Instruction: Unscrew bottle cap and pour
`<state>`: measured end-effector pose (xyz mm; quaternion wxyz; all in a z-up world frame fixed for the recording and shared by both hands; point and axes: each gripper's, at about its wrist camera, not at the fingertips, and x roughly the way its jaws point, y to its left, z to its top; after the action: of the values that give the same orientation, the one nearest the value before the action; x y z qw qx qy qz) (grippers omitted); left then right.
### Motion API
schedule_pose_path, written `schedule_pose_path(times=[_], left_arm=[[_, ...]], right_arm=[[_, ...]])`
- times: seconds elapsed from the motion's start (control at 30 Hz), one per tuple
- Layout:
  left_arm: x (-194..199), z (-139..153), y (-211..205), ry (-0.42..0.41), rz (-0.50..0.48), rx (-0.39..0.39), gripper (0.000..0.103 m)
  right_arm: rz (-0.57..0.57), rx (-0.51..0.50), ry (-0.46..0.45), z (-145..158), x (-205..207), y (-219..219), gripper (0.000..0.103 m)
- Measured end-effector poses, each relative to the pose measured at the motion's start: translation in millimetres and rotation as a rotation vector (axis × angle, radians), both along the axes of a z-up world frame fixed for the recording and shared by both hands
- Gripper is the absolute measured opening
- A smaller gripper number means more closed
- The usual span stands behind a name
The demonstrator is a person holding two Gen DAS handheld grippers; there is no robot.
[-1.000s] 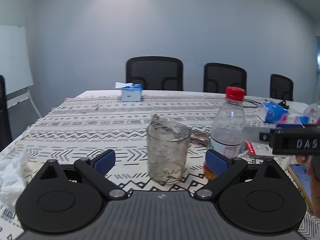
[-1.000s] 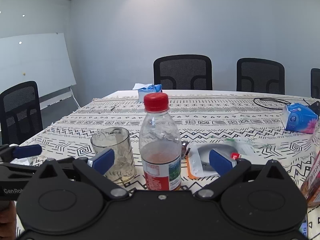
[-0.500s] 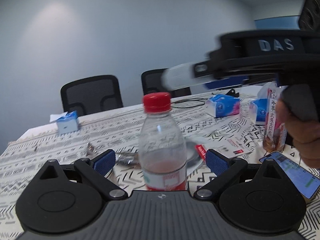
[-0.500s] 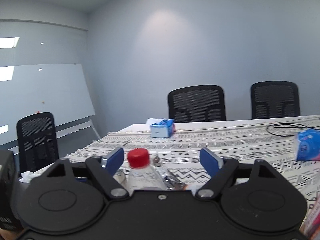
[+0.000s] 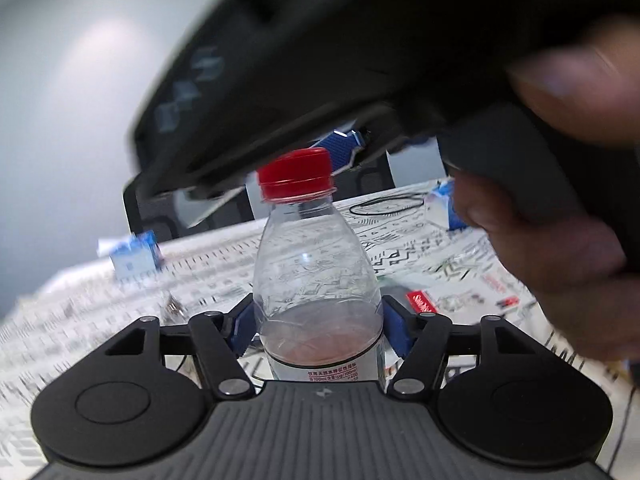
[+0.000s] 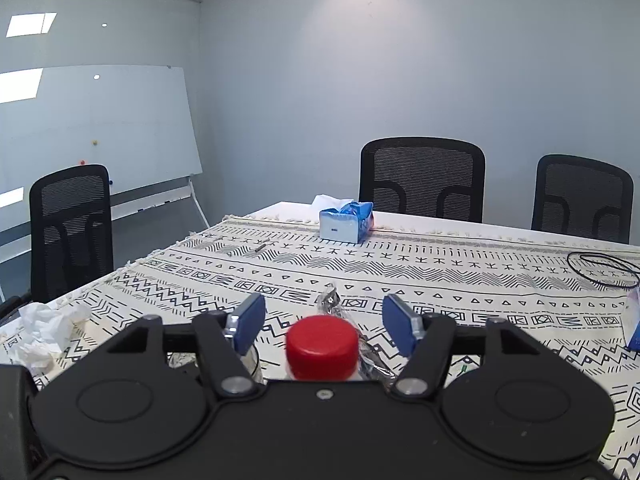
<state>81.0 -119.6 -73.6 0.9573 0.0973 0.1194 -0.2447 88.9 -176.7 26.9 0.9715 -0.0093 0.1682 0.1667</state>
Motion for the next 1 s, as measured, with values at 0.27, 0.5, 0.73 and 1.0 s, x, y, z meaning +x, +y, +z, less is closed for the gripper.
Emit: schedule_pose_path(times=[0.27, 0.5, 0.73, 1.0], left_arm=[[-3, -6, -5, -0.016, 0.017, -0.004, 0.059], [-5, -6, 0, -0.024, 0.019, -0.007, 0.058], [2, -2, 5, -0.031, 0.018, 0.0, 0.059], [0, 1, 7, -0.02, 0.003, -0.012, 0.059]], right_arm=[[-0.052, -0.058, -0.039, -8, 1, 13, 0.041], [-0.039, -0.029, -0.039, -11, 2, 8, 0.034], [-0.026, -0.01, -0.044, -12, 2, 3, 0.034], [0.078, 0.015, -0.036, -12, 8, -7, 0.034]])
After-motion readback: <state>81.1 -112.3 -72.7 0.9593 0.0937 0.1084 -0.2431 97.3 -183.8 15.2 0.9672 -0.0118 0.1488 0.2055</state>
